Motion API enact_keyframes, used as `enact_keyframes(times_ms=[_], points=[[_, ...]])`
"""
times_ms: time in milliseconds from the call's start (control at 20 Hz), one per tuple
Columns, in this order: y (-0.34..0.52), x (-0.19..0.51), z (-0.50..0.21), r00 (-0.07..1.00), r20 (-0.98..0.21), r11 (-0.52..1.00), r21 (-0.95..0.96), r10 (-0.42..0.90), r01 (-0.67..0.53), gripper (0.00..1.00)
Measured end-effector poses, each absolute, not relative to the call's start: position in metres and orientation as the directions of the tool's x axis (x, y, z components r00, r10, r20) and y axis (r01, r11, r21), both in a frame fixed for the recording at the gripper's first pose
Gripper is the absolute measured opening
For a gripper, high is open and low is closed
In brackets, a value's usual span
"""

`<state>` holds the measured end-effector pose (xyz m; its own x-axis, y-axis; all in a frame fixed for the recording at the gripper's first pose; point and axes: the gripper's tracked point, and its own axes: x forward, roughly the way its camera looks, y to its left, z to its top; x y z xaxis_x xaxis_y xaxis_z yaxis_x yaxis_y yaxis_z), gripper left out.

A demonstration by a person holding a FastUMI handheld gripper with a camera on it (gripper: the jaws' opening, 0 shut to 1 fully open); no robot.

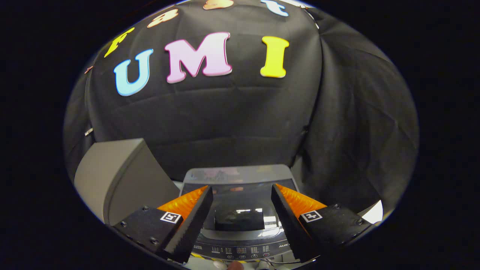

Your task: Put the clothes into the washing machine and then close the washing machine lid.

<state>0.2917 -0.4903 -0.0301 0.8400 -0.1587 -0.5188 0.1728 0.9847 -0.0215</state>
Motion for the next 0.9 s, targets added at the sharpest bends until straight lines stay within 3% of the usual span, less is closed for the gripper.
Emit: enact_keyframes(times_ms=[350, 900], points=[[-0.471, 0.282, 0.086, 0.955, -0.263, 0.990, -0.042, -0.139, 0.133, 0.99], [-0.449, 0.238, 0.188, 0.997, -0.012, 0.997, -0.001, -0.083, 0.083, 0.99]])
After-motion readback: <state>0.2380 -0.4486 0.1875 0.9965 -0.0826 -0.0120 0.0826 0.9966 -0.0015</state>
